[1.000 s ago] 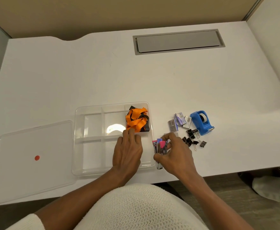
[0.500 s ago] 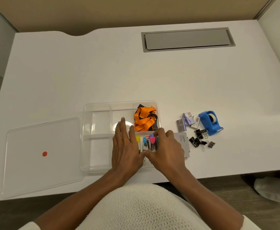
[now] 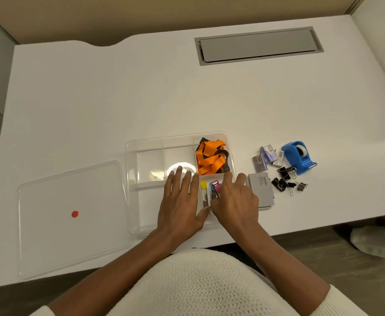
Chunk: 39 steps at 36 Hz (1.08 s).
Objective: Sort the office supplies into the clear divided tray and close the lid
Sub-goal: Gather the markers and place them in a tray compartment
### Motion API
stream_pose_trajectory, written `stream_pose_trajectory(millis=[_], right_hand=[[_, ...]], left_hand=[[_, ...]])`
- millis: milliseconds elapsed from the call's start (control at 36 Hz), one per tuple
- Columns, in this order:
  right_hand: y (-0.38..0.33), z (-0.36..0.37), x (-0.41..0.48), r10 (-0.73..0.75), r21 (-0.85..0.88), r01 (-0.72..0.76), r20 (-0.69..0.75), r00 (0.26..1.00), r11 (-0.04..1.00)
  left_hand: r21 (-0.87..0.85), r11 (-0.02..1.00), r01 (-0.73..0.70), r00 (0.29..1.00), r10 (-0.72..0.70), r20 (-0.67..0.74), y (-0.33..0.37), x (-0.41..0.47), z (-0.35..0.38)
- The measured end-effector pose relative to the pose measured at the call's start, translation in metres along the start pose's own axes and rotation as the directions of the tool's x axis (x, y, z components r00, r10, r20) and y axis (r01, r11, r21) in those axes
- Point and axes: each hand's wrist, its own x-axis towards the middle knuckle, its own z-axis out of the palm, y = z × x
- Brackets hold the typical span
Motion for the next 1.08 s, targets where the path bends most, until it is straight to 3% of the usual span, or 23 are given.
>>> stream_pose_trajectory(millis=[83,472,889,1083], right_hand=[[-0.001,0.001,-0.005,0.045,-0.002,-0.045,-0.008,0.999,0.999],[-0.012,0.004,0.000,0.169,-0.108,-0.171,-0.033,0.985,0.979],[-0.001,0.010,0.000,-0.115,-0.049,0.112,-0.082,0.990,0.993],[0.007,0.010,0.000,-0.234,0.002,0.236,-0.120,0.965,0.972]], left_hand=[[-0.023,1.000,-0.022,0.998,0.023,0.066,-0.003,-0.001,0.004],[-0.026,0.995,-0.095,0.988,0.097,0.122,-0.010,0.001,-0.002],[-0.027,0.996,-0.089,0.984,0.092,0.155,-0.008,0.000,-0.008],[-0.032,0.995,-0.093,0.990,0.096,0.104,-0.008,-0.002,-0.009]])
